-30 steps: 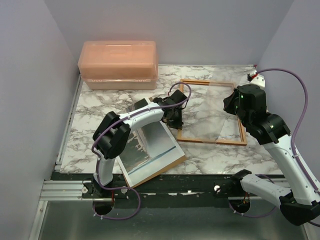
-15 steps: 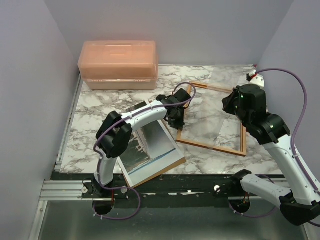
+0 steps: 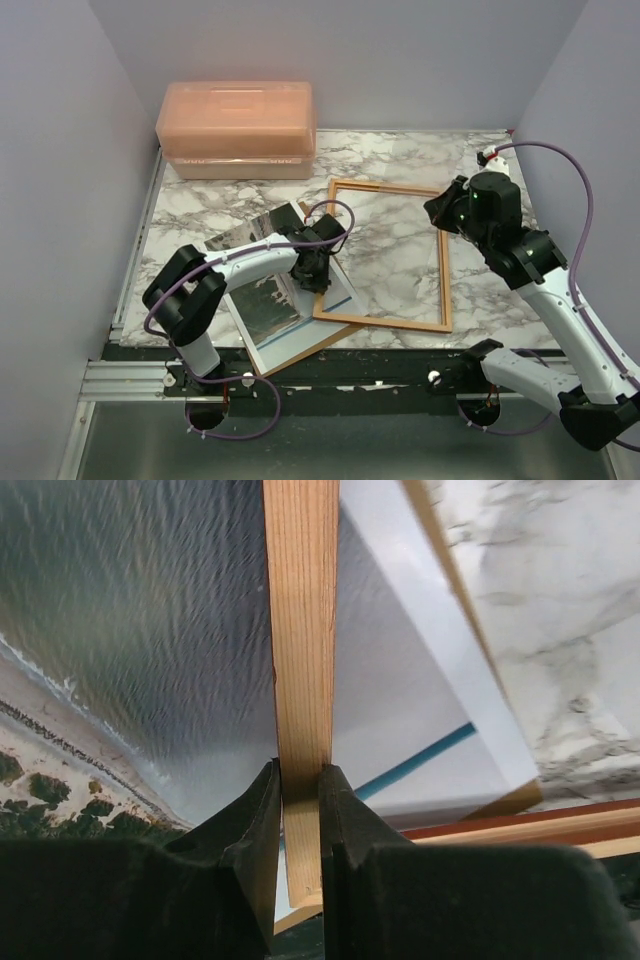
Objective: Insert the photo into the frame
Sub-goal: Move the photo frame to the center of the board.
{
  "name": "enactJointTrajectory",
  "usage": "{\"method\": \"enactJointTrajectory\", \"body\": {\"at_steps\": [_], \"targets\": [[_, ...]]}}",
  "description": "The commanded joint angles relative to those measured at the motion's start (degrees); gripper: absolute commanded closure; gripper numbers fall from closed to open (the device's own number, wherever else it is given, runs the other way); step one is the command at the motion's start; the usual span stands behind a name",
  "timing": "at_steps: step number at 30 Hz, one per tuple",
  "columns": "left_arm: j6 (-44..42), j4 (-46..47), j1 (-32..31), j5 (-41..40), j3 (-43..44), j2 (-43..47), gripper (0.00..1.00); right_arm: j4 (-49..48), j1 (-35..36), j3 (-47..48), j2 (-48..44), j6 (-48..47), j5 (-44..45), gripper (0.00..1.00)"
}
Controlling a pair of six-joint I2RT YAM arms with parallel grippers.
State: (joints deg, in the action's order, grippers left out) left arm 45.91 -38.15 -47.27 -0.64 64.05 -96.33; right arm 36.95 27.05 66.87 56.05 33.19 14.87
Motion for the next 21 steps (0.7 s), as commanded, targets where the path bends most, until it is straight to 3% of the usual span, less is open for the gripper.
{"method": "enactJointTrajectory", "body": {"at_steps": [1, 5, 8, 9, 12, 14, 17, 21], "targets": [[3.03, 3.64, 0.09, -0.67, -5.00, 2.11, 1.00, -4.53, 0.07, -0.78, 0.63, 1.71, -4.99, 1.00], [3.43, 5.12, 0.01, 0.39, -7.89, 3.20, 1.00, -5.15, 0.11, -1.02, 0.68, 1.89, -5.95, 1.00], [3.17, 6.51, 0.04, 2.02, -8.87, 4.52, 0.90, -5.69, 0.07, -1.63, 0.18, 2.16, -6.01, 1.00], [3.05, 7.08, 0.01, 2.95, -9.15, 5.10, 0.81, -5.81, 0.11, -1.86, 0.01, 2.37, -6.00, 1.00], [2.79, 10.20, 0.51, 5.50, -10.20, 7.94, 0.42, -6.18, 0.11, -2.18, -0.18, 2.68, -6.30, 1.00], [2.74, 12.30, 1.20, 7.34, -11.04, 10.37, 0.30, -6.44, 0.11, -2.14, -0.29, 2.61, -6.93, 1.00], [1.90, 14.22, 2.78, 9.83, -11.96, 14.00, 0.24, -6.88, 0.06, -1.68, -0.25, 2.38, -7.91, 1.00], [0.65, 14.66, 6.09, 11.53, -13.34, 19.72, 0.23, -6.59, 0.07, 0.67, 1.32, 1.92, -11.02, 1.00]]}}
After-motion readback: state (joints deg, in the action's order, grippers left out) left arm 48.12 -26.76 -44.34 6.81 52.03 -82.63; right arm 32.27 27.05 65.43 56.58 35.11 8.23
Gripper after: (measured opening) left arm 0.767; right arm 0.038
